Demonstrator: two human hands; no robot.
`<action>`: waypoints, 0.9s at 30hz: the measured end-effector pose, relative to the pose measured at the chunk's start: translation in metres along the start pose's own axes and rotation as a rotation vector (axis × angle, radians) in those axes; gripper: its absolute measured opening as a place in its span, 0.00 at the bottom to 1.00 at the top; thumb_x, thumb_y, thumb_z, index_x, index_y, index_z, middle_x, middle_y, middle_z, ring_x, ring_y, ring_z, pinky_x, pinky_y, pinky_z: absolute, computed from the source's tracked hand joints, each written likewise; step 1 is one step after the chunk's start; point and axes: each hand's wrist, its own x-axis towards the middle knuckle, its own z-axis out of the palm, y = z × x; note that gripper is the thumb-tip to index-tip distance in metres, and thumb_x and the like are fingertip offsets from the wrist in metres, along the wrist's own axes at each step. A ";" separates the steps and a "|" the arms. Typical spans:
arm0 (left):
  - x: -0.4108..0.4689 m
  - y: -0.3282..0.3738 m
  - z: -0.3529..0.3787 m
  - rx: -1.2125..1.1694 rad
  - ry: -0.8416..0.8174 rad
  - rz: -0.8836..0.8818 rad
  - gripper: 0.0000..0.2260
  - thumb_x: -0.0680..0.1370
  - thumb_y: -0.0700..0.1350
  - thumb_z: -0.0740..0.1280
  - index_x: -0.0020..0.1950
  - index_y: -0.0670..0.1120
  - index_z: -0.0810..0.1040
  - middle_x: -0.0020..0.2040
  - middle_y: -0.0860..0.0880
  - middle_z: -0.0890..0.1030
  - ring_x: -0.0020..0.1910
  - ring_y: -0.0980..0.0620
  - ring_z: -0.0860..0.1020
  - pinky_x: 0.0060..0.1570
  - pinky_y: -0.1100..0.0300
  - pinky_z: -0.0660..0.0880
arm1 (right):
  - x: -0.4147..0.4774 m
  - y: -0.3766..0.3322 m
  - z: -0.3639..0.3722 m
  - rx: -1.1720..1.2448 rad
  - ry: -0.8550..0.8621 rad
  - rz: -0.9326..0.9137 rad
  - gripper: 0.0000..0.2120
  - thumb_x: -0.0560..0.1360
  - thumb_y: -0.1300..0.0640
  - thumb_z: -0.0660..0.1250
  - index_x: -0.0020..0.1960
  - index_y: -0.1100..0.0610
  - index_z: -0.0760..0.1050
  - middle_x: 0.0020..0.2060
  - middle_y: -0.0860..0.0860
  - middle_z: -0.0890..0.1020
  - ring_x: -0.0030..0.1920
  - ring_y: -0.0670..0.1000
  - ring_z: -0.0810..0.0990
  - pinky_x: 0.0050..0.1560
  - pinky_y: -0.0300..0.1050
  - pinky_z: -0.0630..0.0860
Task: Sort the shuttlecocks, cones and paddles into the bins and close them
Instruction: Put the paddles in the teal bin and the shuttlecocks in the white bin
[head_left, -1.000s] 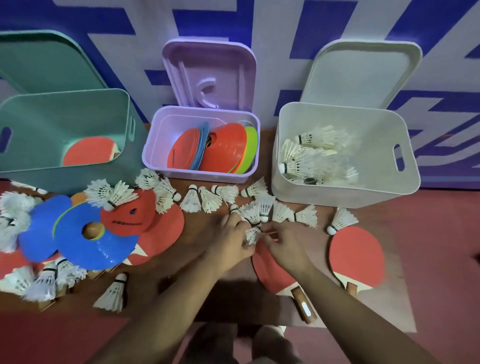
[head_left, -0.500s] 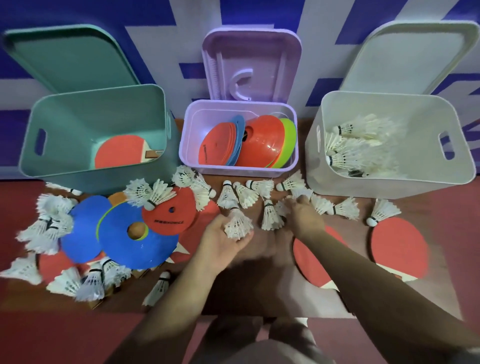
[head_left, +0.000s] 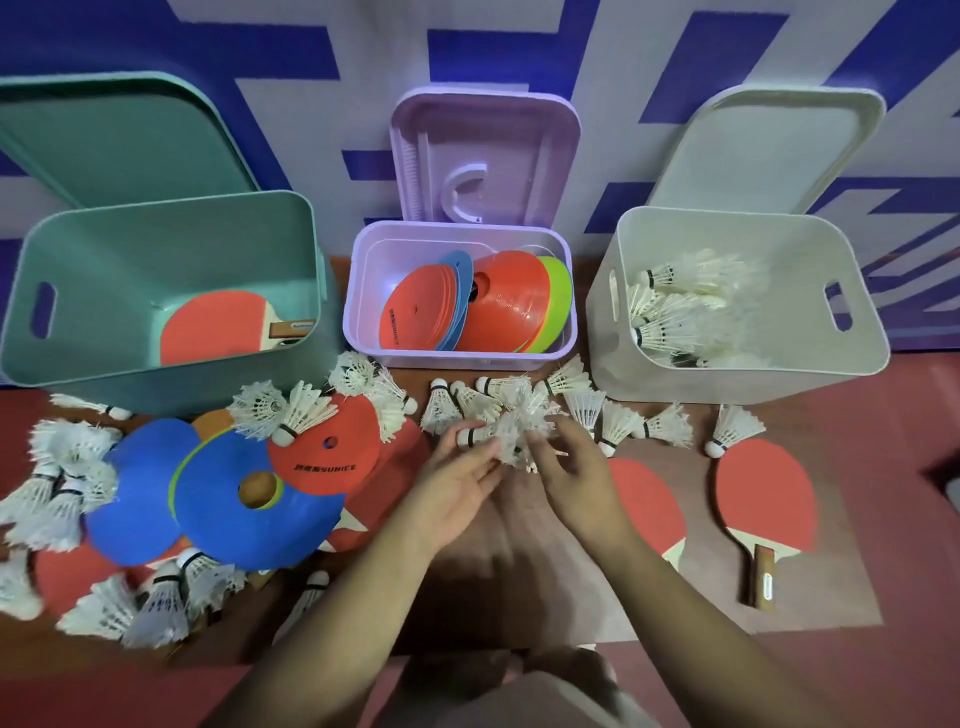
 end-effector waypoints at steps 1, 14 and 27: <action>0.001 -0.003 0.000 0.067 -0.008 0.002 0.12 0.73 0.33 0.66 0.53 0.44 0.72 0.52 0.40 0.82 0.51 0.46 0.81 0.56 0.53 0.77 | -0.001 -0.002 -0.001 0.085 -0.025 0.044 0.04 0.78 0.56 0.68 0.51 0.48 0.76 0.47 0.48 0.83 0.50 0.48 0.82 0.53 0.46 0.77; 0.054 0.042 -0.020 1.959 0.196 0.637 0.19 0.68 0.29 0.64 0.55 0.45 0.79 0.54 0.47 0.76 0.57 0.44 0.73 0.56 0.51 0.71 | 0.001 0.033 -0.053 0.286 0.161 0.332 0.13 0.73 0.57 0.75 0.54 0.58 0.75 0.45 0.51 0.85 0.47 0.51 0.84 0.51 0.50 0.80; 0.086 0.072 -0.042 2.560 -0.045 0.516 0.20 0.71 0.43 0.71 0.63 0.50 0.76 0.57 0.47 0.70 0.58 0.45 0.68 0.58 0.53 0.67 | 0.005 0.026 -0.049 0.191 0.158 0.249 0.12 0.73 0.55 0.75 0.53 0.54 0.75 0.45 0.52 0.84 0.47 0.53 0.83 0.51 0.49 0.79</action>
